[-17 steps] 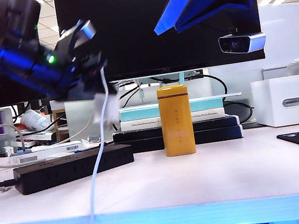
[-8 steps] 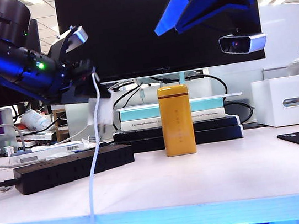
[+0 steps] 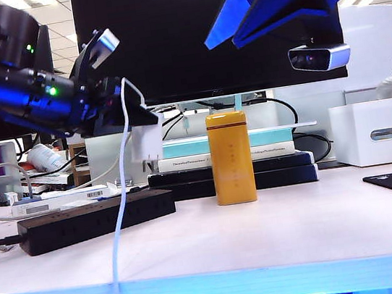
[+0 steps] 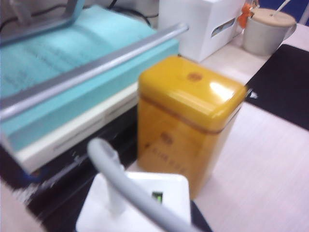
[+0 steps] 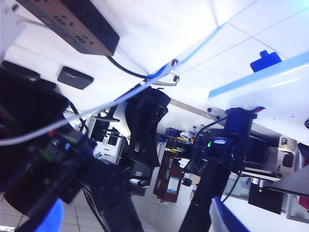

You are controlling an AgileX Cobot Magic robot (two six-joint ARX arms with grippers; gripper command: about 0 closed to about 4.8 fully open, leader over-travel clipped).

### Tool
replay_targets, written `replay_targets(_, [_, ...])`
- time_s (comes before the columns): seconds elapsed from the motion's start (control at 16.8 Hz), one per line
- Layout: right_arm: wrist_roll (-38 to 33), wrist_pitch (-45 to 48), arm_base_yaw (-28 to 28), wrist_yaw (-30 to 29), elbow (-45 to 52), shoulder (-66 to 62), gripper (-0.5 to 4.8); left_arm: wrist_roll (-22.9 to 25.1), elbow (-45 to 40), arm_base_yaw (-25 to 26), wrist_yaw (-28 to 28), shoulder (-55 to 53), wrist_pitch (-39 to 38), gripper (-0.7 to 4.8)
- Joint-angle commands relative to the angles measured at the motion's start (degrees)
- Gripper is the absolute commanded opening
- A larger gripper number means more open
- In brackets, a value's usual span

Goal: Plug the white charger into the left socket.

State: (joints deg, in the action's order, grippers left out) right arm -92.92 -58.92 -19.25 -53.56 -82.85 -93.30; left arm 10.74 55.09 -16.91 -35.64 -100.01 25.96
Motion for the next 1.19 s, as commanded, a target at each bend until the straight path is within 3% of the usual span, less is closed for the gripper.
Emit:
replay_targets(0.06, [1.7,-1.8,0.0,1.5,-0.3,0.3,3.99,0.2,0.3,2.7,-1.9,-0.5,2.5,0.53])
replay_targets(0.48, [1.9,-2.5,0.0,3.2,-0.3,0.3,3.99,-2.2,0.3,4.3,-7.5,-4.6,8.9,0.52])
replay_targets(0.72, [1.9,-2.6,0.0,3.9,-0.3,0.3,3.99,-4.2,0.3,4.2,-6.6,-7.6,15.0,0.53])
replay_targets(1.19, [2.1,-2.6,0.0,4.0,-0.3,0.3,3.99,-4.0,0.3,3.8,-4.5,-10.2,15.3,0.53])
